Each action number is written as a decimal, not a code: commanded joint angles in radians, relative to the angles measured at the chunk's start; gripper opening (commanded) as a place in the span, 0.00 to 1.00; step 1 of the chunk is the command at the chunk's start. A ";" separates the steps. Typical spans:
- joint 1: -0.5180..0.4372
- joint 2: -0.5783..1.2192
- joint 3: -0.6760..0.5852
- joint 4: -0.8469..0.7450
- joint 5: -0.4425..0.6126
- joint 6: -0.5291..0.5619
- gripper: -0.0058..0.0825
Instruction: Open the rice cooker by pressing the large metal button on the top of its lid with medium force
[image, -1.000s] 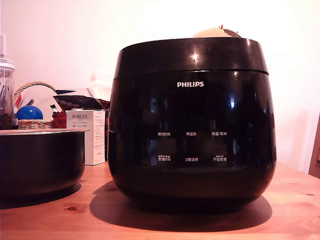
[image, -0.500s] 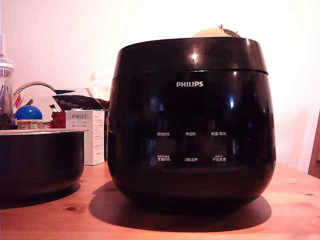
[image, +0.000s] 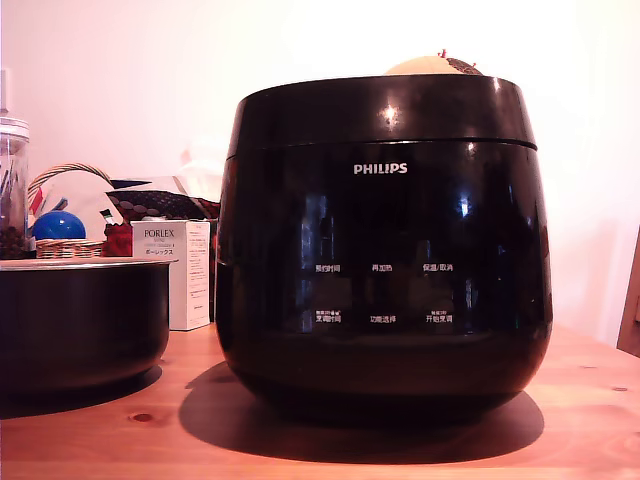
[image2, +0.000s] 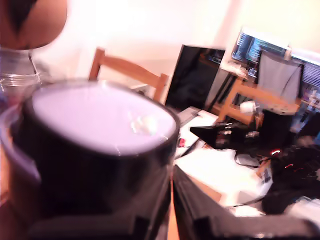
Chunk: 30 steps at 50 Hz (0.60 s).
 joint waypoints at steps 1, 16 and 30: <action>-0.043 0.071 0.026 0.015 -0.035 0.066 0.04; -0.269 0.331 0.141 0.142 -0.203 0.262 0.04; -0.402 0.506 0.201 0.264 -0.325 0.368 0.04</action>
